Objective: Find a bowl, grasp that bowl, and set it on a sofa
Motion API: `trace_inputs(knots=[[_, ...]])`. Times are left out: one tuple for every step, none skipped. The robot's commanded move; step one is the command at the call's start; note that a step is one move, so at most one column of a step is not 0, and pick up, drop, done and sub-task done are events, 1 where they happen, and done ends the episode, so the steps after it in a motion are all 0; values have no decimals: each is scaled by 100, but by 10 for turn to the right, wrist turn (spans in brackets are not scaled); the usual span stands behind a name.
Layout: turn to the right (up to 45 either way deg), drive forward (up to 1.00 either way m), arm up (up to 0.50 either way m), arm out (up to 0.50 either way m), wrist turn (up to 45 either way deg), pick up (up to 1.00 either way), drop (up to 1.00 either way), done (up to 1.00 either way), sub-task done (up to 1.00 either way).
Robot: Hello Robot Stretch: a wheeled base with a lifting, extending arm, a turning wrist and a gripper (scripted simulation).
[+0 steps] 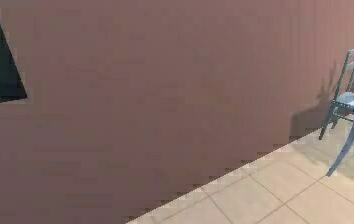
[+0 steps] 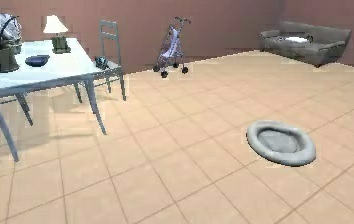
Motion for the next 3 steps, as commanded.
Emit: trace_inputs(knots=[[450,0,0,0,0,0,0,0,0],[150,0,0,0,0,0,0,0,0],[0,100,0,0,0,0,0,0,0]])
